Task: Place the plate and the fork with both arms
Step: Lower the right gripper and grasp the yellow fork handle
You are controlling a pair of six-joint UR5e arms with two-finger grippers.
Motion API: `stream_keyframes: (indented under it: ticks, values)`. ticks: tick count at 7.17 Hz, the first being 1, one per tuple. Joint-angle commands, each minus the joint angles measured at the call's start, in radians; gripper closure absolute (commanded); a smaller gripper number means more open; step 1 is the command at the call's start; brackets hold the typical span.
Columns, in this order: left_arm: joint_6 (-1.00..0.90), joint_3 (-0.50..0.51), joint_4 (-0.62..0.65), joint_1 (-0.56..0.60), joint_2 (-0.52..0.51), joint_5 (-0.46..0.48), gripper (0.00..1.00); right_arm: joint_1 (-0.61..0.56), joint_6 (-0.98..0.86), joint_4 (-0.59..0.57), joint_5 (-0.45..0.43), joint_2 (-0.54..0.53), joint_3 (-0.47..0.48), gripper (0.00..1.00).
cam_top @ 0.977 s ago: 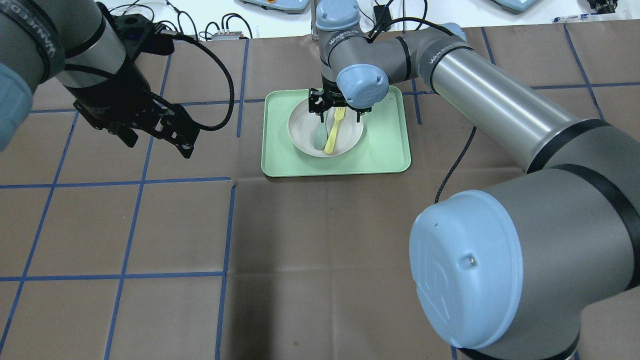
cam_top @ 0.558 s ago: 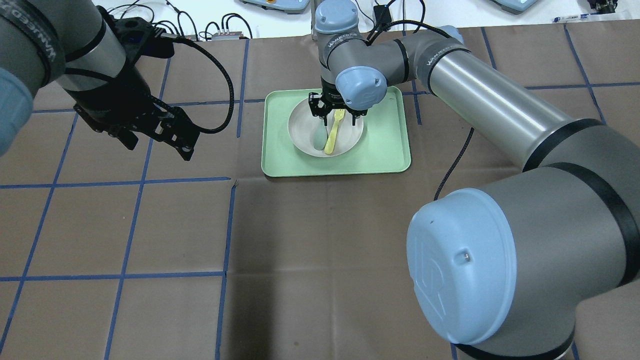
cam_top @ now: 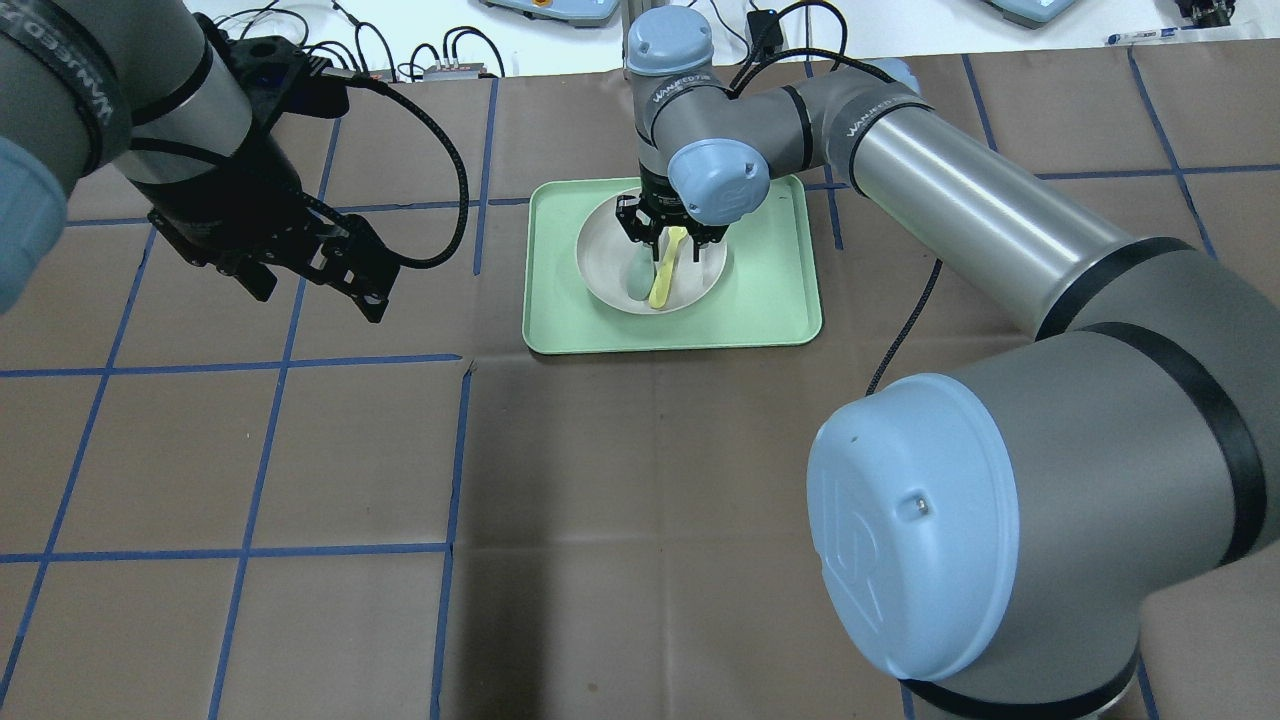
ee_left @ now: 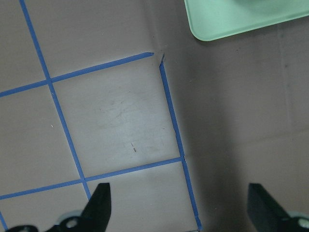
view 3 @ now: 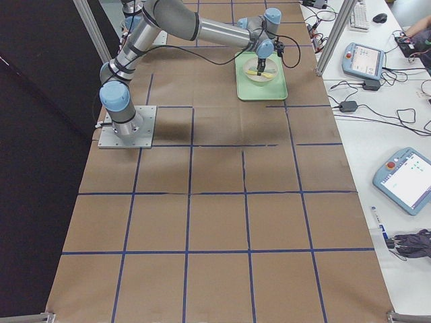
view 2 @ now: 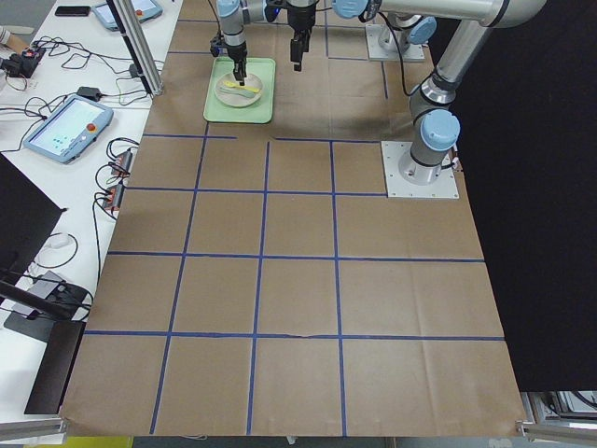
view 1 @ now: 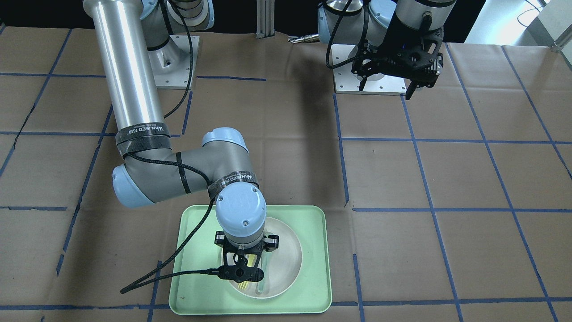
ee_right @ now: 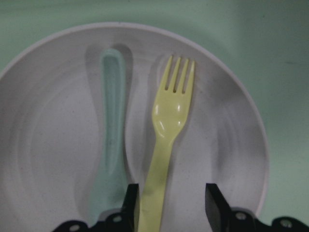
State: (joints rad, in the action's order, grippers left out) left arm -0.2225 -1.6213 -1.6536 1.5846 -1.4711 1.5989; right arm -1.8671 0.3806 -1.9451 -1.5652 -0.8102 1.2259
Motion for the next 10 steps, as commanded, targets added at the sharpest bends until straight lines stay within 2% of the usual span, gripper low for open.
stream_keyframes:
  ticks: [1, 10]
  values:
    - [0.000, 0.000, 0.000, 0.000, -0.002, -0.001, 0.00, -0.001, 0.009, -0.001, 0.004, 0.003, 0.000, 0.47]
    - [0.000, 0.000, 0.000, 0.002, -0.005, -0.002, 0.00, -0.006, 0.007, -0.008, 0.007, 0.037, -0.005, 0.47]
